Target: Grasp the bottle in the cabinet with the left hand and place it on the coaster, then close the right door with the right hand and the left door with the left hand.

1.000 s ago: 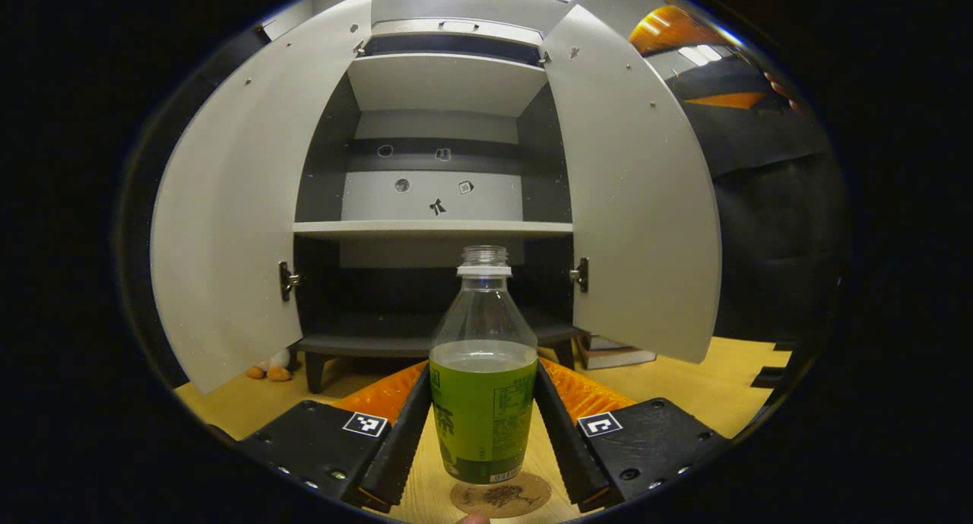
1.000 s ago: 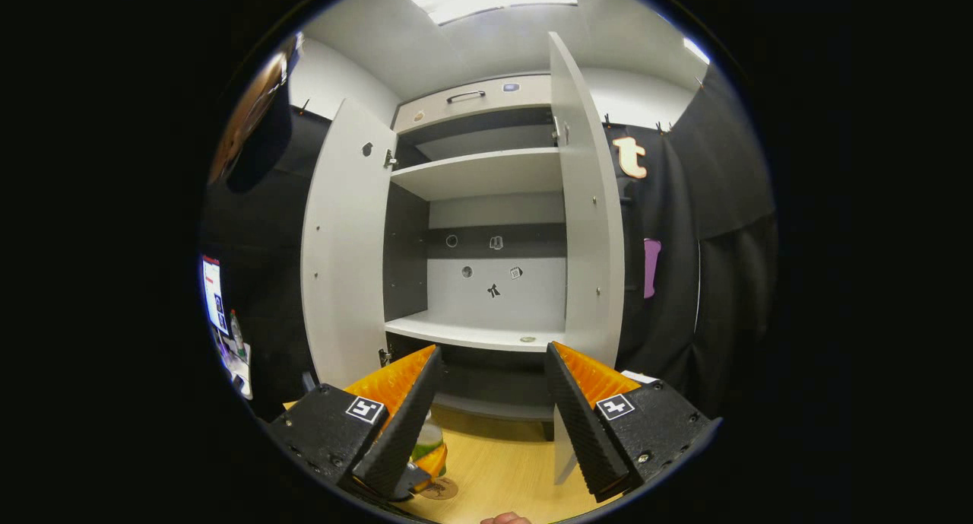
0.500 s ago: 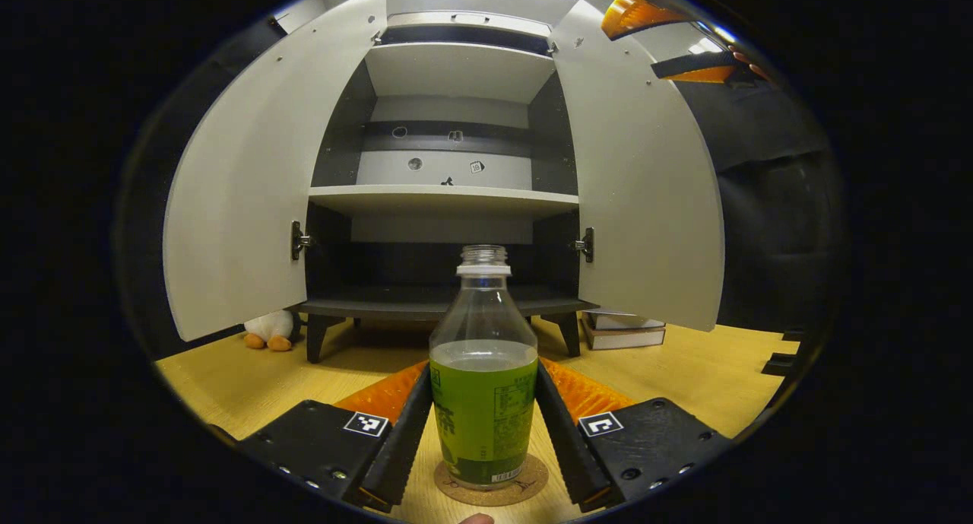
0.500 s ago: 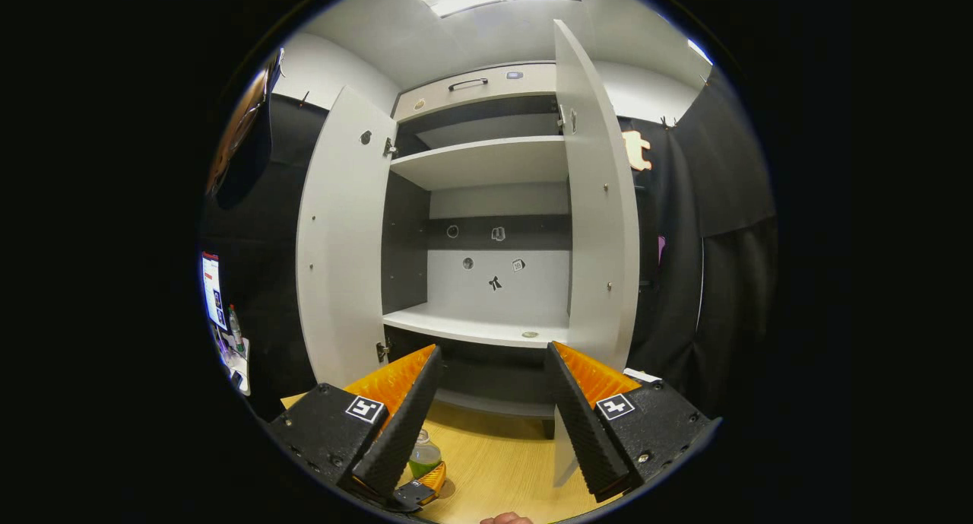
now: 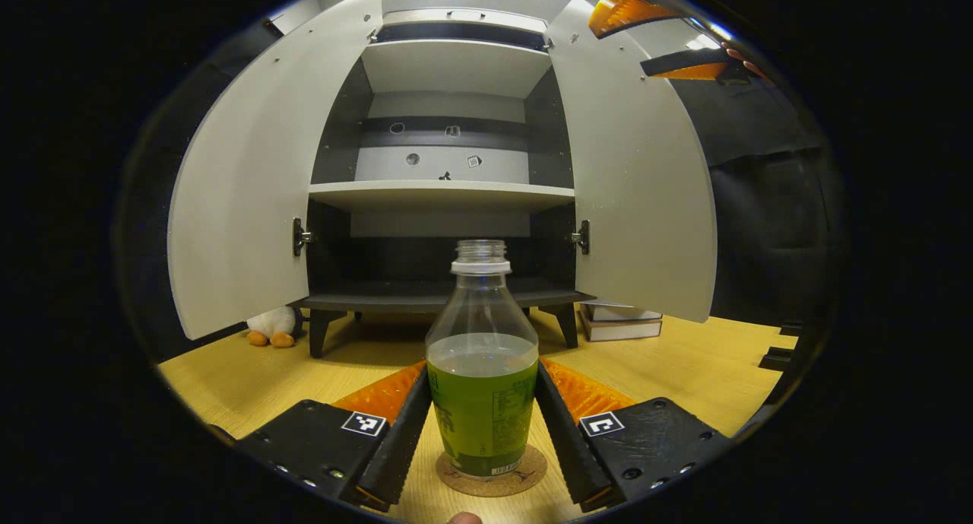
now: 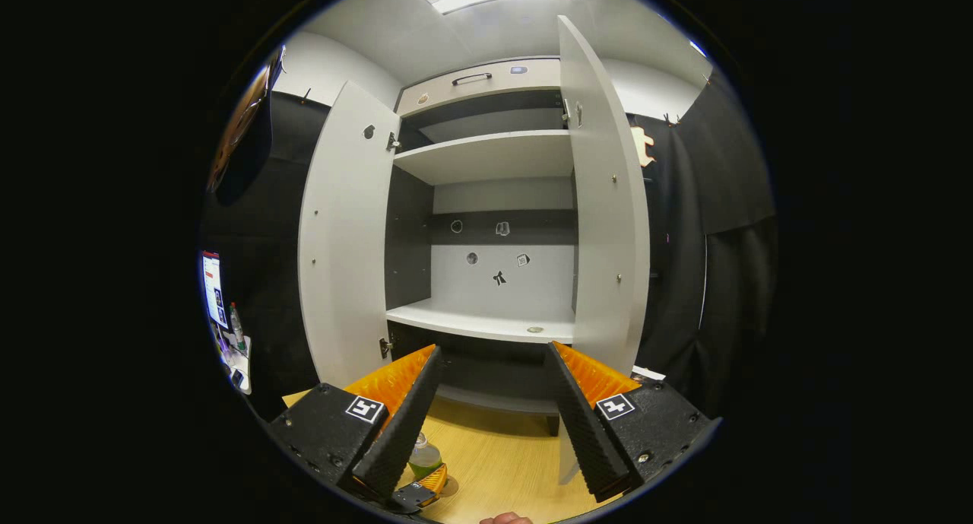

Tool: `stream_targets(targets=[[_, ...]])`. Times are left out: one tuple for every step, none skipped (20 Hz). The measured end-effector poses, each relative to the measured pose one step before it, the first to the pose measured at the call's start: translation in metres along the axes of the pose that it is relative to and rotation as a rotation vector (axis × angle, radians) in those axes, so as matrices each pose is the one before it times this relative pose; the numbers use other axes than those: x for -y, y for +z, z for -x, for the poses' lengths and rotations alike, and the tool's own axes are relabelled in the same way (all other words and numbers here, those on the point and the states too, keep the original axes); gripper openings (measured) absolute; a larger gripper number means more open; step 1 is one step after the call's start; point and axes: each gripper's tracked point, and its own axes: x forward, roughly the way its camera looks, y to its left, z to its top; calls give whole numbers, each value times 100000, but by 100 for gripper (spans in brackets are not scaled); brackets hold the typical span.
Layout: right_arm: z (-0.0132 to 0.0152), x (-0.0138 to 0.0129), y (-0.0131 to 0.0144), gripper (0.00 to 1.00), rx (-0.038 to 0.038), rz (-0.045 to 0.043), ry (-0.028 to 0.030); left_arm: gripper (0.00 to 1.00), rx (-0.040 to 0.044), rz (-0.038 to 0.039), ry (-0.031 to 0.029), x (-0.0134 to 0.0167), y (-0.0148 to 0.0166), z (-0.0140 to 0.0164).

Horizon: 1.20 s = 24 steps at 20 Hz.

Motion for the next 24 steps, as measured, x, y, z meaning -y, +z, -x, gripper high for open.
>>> stream_targets(targets=[[-156,-94,-219,83,-424,146,213,78,-345,478,-136,-64,-10,37],[-74,-42,-110,83,-217,43,-78,79,-372,542,-340,-65,-136,109],[29,22,-119,83,-311,-70,-34,82,-270,520,-209,-76,-132,97],[15,-37,26,83,65,-42,36,84,-366,471,-509,101,-216,157],[-46,-76,-35,83,29,144,-39,89,-370,234,-564,133,-33,76],[-26,-8,-20,83,-153,242,26,93,-75,-289,-218,-12,118,111],[-105,53,-146,83,-230,97,-100,94,327,-588,86,-67,324,188],[-34,-4,25,83,-27,-178,-8,94,645,-453,-193,-23,380,238],[-22,-18,-47,83,-23,-311,-2,94,1060,-326,202,-15,512,232],[-40,36,1,83,59,-238,-45,94,1114,110,500,-167,761,190],[-34,15,-124,83,-266,-60,-18,94,1380,923,454,-204,909,206],[-9,-59,-57,83,-153,14,229,94,1683,1366,732,-224,1029,141],[-13,-82,39,83,101,76,173,94,2031,1664,350,-230,1114,180],[-20,-47,176,83,418,61,201,94,2150,1414,359,-97,1122,231],[-12,-100,65,83,609,57,203,94,1233,1042,276,-163,997,84],[-136,-37,150,83,843,66,64,94,560,623,449,-116,861,147],[-101,-86,23,83,723,7,127,94,675,691,902,-258,1007,165],[-207,-160,132,83,1093,-342,318,94,665,623,832,-169,1047,82],[-40,-150,157,83,1728,-731,609,94,547,110,827,-285,928,143],[-146,-305,237,83,1813,-920,1231,98,536,-854,1108,-272,904,34],[-46,-583,69,83,1325,-974,2631,94,333,-2089,757,-229,619,-31],[-90,-579,-192,83,-229,-288,2619,94,-273,-1515,1600,-350,319,-37],[40,-34,-194,83,112,420,875,94,-944,-51,786,-114,209,-51],[11,62,-44,83,497,723,340,90,-860,1094,-126,143,281,-67]])
